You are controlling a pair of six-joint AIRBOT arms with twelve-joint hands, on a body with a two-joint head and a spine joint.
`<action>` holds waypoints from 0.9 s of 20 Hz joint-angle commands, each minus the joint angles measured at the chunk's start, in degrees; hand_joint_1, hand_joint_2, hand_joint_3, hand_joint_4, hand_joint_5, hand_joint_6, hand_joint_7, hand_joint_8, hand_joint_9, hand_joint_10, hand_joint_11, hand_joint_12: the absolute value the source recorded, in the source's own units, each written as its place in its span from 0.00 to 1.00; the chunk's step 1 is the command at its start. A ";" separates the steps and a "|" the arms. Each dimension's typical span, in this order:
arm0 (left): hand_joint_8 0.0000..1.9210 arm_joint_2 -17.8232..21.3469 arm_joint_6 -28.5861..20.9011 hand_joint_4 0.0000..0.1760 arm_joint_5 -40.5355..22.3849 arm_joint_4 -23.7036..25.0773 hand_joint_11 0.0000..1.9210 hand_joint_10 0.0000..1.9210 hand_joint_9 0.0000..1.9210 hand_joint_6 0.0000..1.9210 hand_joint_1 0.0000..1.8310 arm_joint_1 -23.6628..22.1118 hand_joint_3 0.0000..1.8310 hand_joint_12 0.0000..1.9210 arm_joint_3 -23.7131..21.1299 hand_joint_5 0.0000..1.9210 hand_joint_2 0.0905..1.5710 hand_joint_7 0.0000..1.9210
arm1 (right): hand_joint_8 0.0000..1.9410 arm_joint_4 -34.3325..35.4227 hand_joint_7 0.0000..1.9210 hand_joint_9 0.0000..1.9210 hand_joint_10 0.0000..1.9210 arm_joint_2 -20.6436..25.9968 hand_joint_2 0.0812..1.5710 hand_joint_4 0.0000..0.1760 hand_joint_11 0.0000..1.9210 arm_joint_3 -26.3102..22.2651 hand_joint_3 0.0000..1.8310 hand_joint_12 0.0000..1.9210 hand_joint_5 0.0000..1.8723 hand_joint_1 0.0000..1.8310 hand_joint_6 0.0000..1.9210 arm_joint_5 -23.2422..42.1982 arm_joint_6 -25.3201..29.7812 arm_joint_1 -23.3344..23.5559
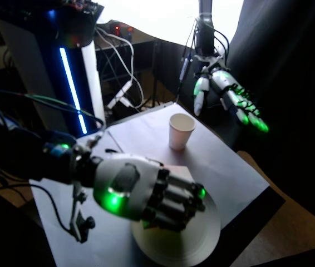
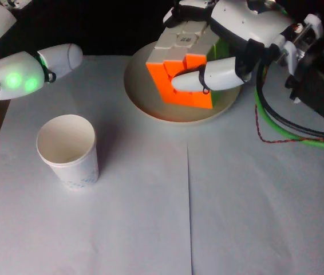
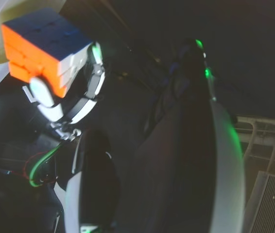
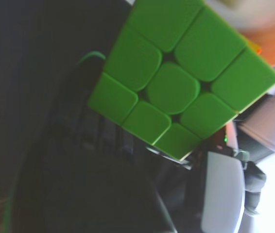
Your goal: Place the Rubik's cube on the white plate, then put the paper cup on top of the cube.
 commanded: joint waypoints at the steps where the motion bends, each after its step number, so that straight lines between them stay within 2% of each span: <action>1: 0.00 -0.07 -0.03 0.51 -7.48 -0.24 0.00 0.00 0.00 0.00 0.16 -0.27 0.00 0.05 0.38 0.00 0.82 0.00 | 0.66 0.82 0.16 0.29 0.87 -0.14 0.74 0.00 0.39 0.33 0.00 1.00 0.10 0.66 0.68 7.84 0.41 0.41; 2: 0.00 -0.08 -0.03 0.45 -7.48 -0.24 0.00 0.00 0.00 0.00 0.15 -0.27 0.00 0.03 0.38 0.01 0.82 0.00 | 0.59 1.06 0.13 0.25 0.81 -0.22 0.74 0.00 0.37 0.50 0.00 0.97 0.08 0.66 0.65 7.60 0.41 0.20; 3: 0.00 -0.08 -0.04 0.37 -7.49 -0.24 0.00 0.00 0.00 0.00 0.15 -0.27 0.00 0.05 0.38 0.00 0.83 0.00 | 0.51 1.47 0.11 0.17 0.75 -0.34 0.73 0.00 0.27 0.69 0.00 0.96 0.06 0.64 0.59 7.30 0.41 -0.17; 4: 0.00 -0.08 -0.04 0.47 -7.49 -0.24 0.00 0.00 0.00 0.00 0.15 -0.27 0.00 0.05 0.38 0.00 0.83 0.00 | 0.37 1.64 0.09 0.03 0.67 -0.35 0.74 0.24 0.02 0.74 0.00 0.96 0.04 0.59 0.46 7.28 0.41 -0.30; 5: 0.00 -0.08 -0.05 0.51 -7.50 -0.24 0.00 0.00 0.00 0.00 0.15 -0.27 0.00 0.06 0.39 0.01 0.83 0.00 | 0.28 1.99 0.09 0.01 0.60 -0.36 0.74 0.26 0.00 0.84 0.00 0.90 0.04 0.57 0.38 7.24 0.40 -0.55; 6: 0.00 -0.08 -0.05 0.47 -7.50 -0.25 0.00 0.00 0.00 0.00 0.17 -0.27 0.00 0.06 0.39 0.01 0.84 0.00 | 0.16 2.40 0.10 0.00 0.54 -0.36 0.75 0.33 0.00 0.87 0.00 0.84 0.05 0.51 0.25 7.24 0.40 -0.91; 7: 0.00 -0.08 -0.06 0.45 -7.50 -0.27 0.00 0.00 0.00 0.00 0.16 -0.26 0.00 0.08 0.39 0.01 0.84 0.00 | 0.05 2.56 0.10 0.00 0.46 -0.37 0.75 0.30 0.00 0.88 0.00 0.80 0.05 0.49 0.17 7.24 0.40 -1.15; 8: 0.00 -0.08 -0.06 0.45 -7.50 -0.32 0.00 0.00 0.00 0.00 0.17 -0.20 0.00 0.08 0.39 0.01 0.84 0.00 | 0.03 2.62 0.10 0.00 0.45 -0.37 0.75 0.29 0.00 0.88 0.00 0.79 0.06 0.49 0.14 7.24 0.40 -1.26; 9: 0.00 -0.08 -0.06 0.54 -7.50 -0.37 0.00 0.00 0.00 0.00 0.17 -0.15 0.00 0.06 0.40 0.00 0.84 0.00 | 0.00 2.69 0.06 0.00 0.35 -0.37 0.76 0.51 0.00 0.90 0.00 0.84 0.04 0.46 0.09 7.24 0.40 -1.44; 10: 0.00 -0.08 -0.06 0.59 -7.52 -0.37 0.00 0.00 0.00 0.00 0.16 -0.15 0.00 0.06 0.40 0.01 0.84 0.00 | 0.00 2.77 0.01 0.00 0.23 -0.37 0.76 0.59 0.00 0.92 0.00 0.80 0.01 0.42 0.05 7.24 0.39 -1.52; 11: 0.00 -0.08 -0.06 0.43 -7.57 -0.37 0.00 0.00 0.00 0.00 0.18 -0.15 0.00 0.06 0.40 0.02 0.84 0.00 | 0.00 2.92 0.00 0.01 0.16 -0.37 0.74 0.62 0.00 0.92 0.00 0.74 0.00 0.40 0.00 7.24 0.39 -1.63; 12: 0.00 -0.08 -0.07 0.40 -7.61 -0.37 0.00 0.00 0.00 0.00 0.18 -0.15 0.00 0.07 0.39 0.02 0.85 0.00 | 0.00 3.10 0.00 0.02 0.15 -0.36 0.73 0.63 0.00 0.91 0.00 0.74 0.00 0.40 0.00 7.24 0.39 -1.71; 13: 0.00 -0.08 -0.07 0.38 -7.62 -0.37 0.00 0.00 0.00 0.00 0.17 -0.13 0.00 0.08 0.39 0.02 0.85 0.00 | 0.00 3.24 0.00 0.02 0.11 -0.36 0.71 0.58 0.00 0.90 0.00 0.66 0.00 0.40 0.00 7.24 0.39 -1.80; 14: 0.00 -0.08 -0.07 0.45 -7.70 -0.41 0.00 0.00 0.00 0.00 0.18 -0.08 0.00 0.06 0.39 0.01 0.84 0.00 | 0.00 3.41 0.00 0.01 0.08 -0.33 0.71 0.82 0.00 0.87 0.00 0.57 0.00 0.38 0.00 7.24 0.39 -1.94; 15: 0.00 -0.08 -0.07 0.52 -7.75 -0.42 0.00 0.00 0.00 0.00 0.17 -0.05 0.00 0.05 0.39 0.01 0.84 0.00 | 0.00 3.41 0.00 0.00 0.04 -0.32 0.70 0.89 0.00 0.80 0.00 0.43 0.00 0.38 0.00 7.24 0.39 -1.95; 16: 0.00 -0.08 -0.09 0.62 -7.77 -0.49 0.00 0.00 0.00 0.00 0.17 0.05 0.00 0.05 0.39 0.01 0.84 0.00 | 0.00 3.41 0.00 0.00 0.00 -0.29 0.68 0.98 0.00 0.51 0.00 0.20 0.00 0.37 0.00 7.25 0.37 -1.95; 17: 0.00 -0.08 -0.09 0.54 -7.77 -0.54 0.00 0.00 0.00 0.00 0.17 0.09 0.00 0.05 0.39 0.01 0.84 0.00 | 0.00 3.40 0.00 0.00 0.00 -0.29 0.68 0.88 0.00 0.19 0.00 0.11 0.00 0.37 0.00 7.25 0.31 -1.95; 18: 0.00 -0.08 -0.09 0.50 -7.79 -0.60 0.00 0.00 0.00 0.00 0.17 0.16 0.00 0.05 0.39 0.01 0.84 0.00 | 0.00 3.41 0.00 0.00 0.00 -0.29 0.68 0.61 0.00 -0.57 0.00 0.03 0.00 0.33 0.00 7.25 -1.16 -1.94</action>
